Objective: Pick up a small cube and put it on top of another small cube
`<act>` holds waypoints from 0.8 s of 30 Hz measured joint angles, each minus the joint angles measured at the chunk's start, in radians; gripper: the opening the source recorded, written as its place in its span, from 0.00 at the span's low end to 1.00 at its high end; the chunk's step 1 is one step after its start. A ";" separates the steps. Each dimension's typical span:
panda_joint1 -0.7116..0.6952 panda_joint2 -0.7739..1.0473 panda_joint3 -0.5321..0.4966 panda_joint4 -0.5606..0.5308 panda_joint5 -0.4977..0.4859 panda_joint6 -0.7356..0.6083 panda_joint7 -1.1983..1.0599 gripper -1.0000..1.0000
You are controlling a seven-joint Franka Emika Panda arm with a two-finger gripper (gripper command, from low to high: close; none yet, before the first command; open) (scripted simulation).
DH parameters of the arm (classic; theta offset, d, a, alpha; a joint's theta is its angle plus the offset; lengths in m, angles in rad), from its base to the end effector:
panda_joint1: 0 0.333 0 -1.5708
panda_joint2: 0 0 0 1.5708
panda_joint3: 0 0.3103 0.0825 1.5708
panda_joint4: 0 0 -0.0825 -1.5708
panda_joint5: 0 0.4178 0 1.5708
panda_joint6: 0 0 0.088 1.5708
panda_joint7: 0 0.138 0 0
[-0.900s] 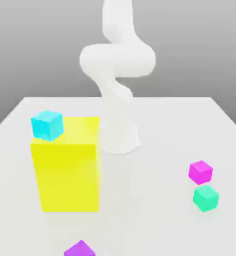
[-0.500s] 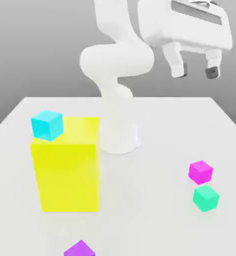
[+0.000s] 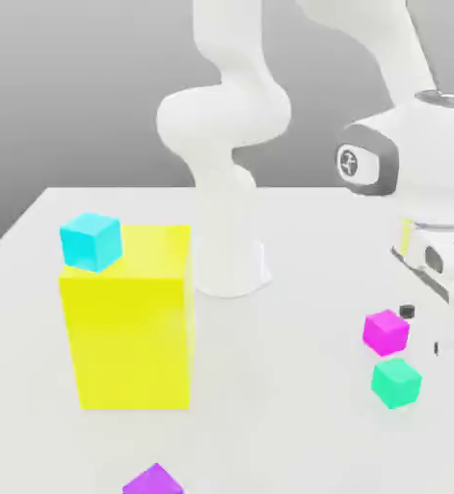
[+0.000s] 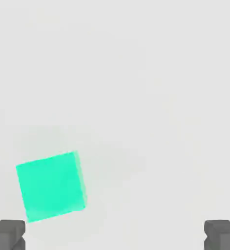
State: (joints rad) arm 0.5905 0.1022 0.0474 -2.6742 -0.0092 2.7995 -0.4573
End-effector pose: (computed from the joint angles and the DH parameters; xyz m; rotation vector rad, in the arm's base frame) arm 0.3457 0.2577 0.1366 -2.6720 -1.6447 -0.0361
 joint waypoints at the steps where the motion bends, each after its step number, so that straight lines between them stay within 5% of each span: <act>1: 0.003 0.034 0.001 -0.002 -0.011 0.024 -0.011 0.50; 6: 0.020 0.212 -0.019 0.025 -0.043 0.164 -0.006 0.50; 7: 0.023 0.237 -0.022 0.029 -0.046 0.185 -0.004 0.00; 14: 0.023 0.238 -0.022 0.030 -0.047 0.183 -0.003 0.00; 24: 0.083 -0.100 0.053 -0.090 0.046 -0.035 -0.136 0.00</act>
State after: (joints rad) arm 0.6733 0.0023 0.1004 -2.7642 0.0368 2.7643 -0.5929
